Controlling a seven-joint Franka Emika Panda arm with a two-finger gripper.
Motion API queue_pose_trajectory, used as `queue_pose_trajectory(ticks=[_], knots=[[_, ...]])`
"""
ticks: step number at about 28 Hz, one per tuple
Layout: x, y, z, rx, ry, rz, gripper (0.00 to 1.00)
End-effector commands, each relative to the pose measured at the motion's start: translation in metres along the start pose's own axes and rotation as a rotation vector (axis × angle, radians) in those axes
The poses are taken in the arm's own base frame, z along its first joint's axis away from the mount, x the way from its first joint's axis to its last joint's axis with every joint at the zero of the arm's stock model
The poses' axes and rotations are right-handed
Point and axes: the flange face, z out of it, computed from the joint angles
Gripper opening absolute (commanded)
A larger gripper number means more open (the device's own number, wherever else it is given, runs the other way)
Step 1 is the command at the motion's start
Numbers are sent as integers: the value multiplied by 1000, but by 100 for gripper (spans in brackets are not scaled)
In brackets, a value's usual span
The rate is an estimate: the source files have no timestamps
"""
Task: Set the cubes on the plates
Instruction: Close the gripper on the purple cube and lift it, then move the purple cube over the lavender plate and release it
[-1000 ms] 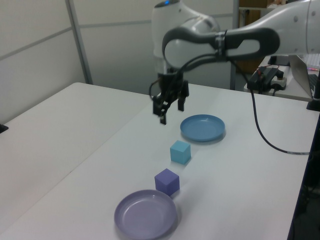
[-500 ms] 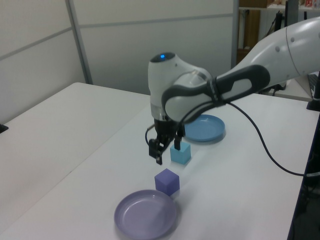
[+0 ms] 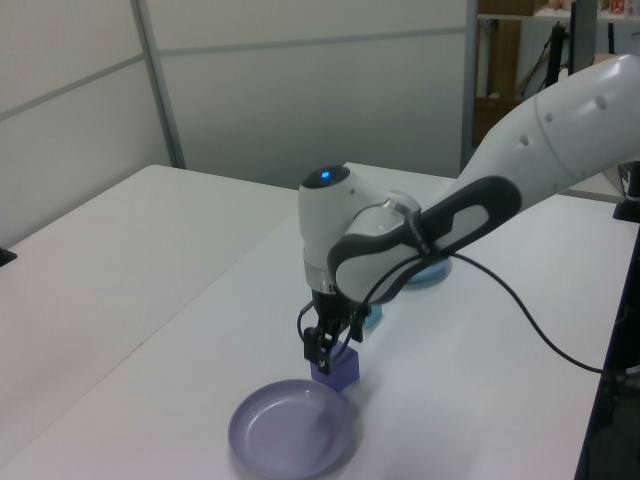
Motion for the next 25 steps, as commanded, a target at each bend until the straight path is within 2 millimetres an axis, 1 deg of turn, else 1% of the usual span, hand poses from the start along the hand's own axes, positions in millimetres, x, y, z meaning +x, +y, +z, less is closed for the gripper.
queue_pose_trajectory(ticks=[1,5,6,8,9,10,11,12,16,19,22,25], knots=[[5,-6,15,-2,32,-27,100],[6,-6,17,-3,32,-28,99],[6,-6,21,-7,29,-38,73],[7,-6,24,-19,28,-48,38],[7,-6,25,-24,26,-53,23],[7,-5,25,-27,28,-54,11],[7,-5,25,-28,27,-55,2],[7,-5,25,-28,27,-55,0],[7,-5,22,-27,32,-55,0],[7,-3,5,-25,51,-53,0],[6,-4,-18,-22,76,-56,0],[9,-4,-30,-23,76,-66,0]])
